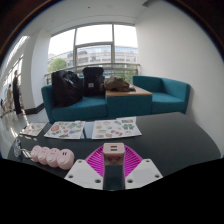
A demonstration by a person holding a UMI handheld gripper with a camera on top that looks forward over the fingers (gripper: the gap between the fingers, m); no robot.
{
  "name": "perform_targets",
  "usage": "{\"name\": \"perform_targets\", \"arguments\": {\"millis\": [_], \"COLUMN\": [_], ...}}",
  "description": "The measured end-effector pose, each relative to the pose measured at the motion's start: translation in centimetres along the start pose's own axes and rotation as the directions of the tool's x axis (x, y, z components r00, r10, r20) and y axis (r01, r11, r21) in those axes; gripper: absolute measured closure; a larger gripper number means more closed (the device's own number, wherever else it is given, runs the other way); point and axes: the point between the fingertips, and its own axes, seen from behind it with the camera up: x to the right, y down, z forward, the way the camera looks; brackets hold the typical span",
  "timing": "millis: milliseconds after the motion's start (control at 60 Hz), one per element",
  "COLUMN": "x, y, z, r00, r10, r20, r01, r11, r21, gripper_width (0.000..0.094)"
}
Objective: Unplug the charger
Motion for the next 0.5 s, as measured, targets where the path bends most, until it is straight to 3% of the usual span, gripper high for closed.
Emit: {"name": "perform_targets", "arguments": {"millis": [233, 500], "x": [0.5, 1.7], "y": [4.4, 3.7], "z": [2.6, 3.2], "r00": [0.999, 0.994], "r10": [0.019, -0.007], "r20": [-0.051, -0.106], "r01": [-0.026, -0.006], "r11": [0.989, 0.993], "r21": [-0.148, -0.12], "gripper_width": [0.0683, 0.0501]}}
